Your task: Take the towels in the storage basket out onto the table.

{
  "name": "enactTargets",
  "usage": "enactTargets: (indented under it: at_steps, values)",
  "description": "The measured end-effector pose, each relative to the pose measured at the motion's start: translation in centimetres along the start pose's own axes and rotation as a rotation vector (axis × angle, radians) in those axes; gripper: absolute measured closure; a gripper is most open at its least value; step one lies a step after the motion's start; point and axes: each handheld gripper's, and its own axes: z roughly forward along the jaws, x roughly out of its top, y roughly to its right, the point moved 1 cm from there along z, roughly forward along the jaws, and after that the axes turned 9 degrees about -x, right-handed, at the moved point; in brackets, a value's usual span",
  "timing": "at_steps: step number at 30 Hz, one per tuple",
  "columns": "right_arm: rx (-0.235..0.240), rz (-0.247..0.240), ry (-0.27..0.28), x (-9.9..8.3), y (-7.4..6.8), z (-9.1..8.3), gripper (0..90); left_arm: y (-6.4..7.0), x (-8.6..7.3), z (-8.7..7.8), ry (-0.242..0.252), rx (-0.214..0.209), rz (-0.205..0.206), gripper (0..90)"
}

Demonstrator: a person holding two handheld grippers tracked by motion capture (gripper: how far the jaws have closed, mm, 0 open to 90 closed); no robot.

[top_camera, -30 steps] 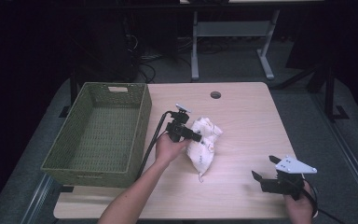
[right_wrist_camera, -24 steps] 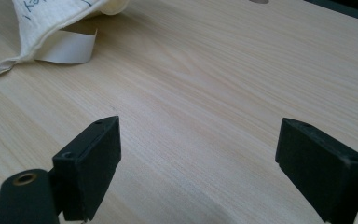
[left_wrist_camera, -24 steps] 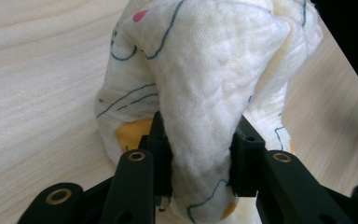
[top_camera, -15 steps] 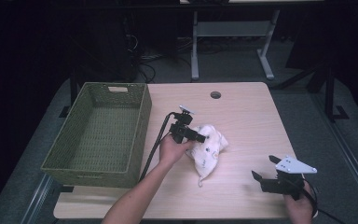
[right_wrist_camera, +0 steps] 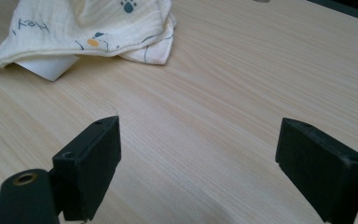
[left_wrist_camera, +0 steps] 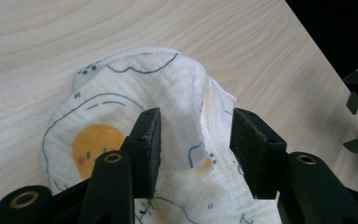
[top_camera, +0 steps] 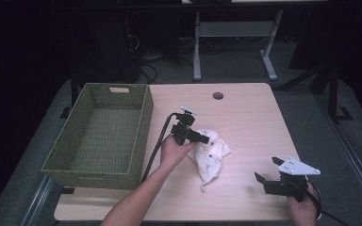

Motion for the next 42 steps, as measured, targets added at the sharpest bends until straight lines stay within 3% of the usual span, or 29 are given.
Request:
enactTargets:
  at_steps: [9,12,16,28,42]
  values:
    - [0.004,-0.004,-0.008,-0.2,0.1,0.3,13.7,0.6,-0.2,0.1,0.017,-0.014,0.035,46.4]
    - [0.015,0.020,0.002,-0.2,0.2,0.3,13.7,0.9,-0.1,-0.5,0.043,-0.039,0.045,42.8]
    - [0.019,0.020,-0.008,-0.1,0.0,0.6,13.7,1.3,-0.3,-1.1,0.049,-0.012,0.088,38.7]
    - [0.011,0.022,-0.035,-0.3,0.0,0.8,13.7,0.5,-1.5,-1.8,0.062,-0.021,0.069,31.5]
    - [0.005,0.016,-0.037,-0.4,-0.1,0.7,13.7,0.7,-2.7,-2.5,0.060,-0.006,0.100,29.4]
